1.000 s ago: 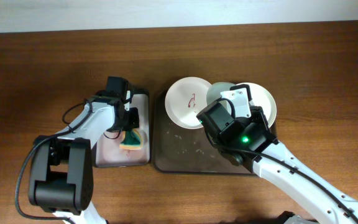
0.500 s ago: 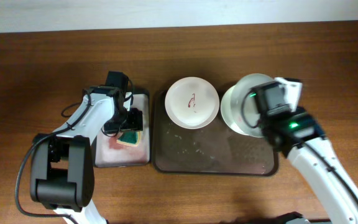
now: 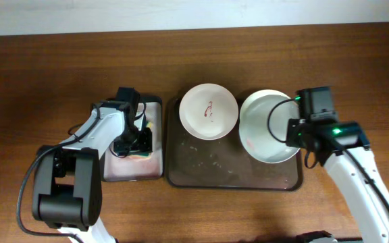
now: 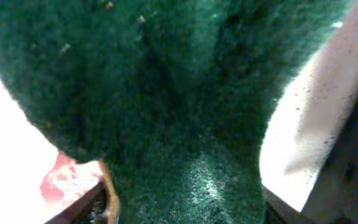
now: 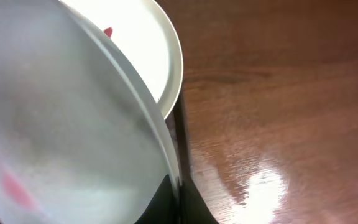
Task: Clean dirty plates on tray and stack at the side
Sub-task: 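Carry the cleaned plate right and set it on the table beside the tray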
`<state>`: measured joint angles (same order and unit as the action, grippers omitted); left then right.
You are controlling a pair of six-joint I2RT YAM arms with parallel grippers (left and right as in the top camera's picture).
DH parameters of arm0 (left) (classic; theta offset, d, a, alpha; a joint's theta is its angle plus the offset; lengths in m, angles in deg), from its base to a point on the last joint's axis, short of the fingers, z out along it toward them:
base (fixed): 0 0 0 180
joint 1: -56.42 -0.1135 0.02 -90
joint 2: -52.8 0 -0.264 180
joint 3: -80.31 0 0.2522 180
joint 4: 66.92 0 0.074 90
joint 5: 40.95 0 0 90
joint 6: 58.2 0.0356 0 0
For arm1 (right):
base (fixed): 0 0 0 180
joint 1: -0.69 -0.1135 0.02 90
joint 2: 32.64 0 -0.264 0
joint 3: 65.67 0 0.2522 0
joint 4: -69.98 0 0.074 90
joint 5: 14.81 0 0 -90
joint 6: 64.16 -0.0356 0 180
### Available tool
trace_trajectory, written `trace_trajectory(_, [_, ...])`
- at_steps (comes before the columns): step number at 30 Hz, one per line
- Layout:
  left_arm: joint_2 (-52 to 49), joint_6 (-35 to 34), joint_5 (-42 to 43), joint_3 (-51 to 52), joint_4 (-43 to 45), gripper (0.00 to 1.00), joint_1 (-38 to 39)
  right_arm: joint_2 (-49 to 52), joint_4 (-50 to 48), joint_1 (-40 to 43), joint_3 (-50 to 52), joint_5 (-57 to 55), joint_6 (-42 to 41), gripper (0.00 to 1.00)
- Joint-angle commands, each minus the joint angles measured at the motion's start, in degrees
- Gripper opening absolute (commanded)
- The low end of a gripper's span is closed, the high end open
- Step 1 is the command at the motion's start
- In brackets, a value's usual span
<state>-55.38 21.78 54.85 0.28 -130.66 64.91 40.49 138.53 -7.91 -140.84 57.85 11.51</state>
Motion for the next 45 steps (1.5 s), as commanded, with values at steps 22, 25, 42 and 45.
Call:
trace_trajectory(22, [-0.7, 0.7, 0.4, 2.3, 0.0, 0.56, -0.3, -1.0, -2.8, -33.0, -1.3, -49.6, -3.4, 0.04])
trace_trajectory(25, [-0.7, 0.7, 0.4, 2.3, 0.0, 0.61, -0.3, -1.0, -3.1, -31.1, -1.3, -46.7, -9.2, 0.04])
trace_trajectory(42, [-0.7, 0.7, 0.4, 2.3, 0.2, 0.74, -0.3, 2.3, -2.6, 30.8, -1.3, 9.9, -13.6, 0.04])
trace_trajectory(45, [-0.7, 0.7, 0.4, 2.3, 0.2, 0.74, -0.3, 6.9, -2.8, 38.1, -1.3, 10.3, -13.6, 0.04])
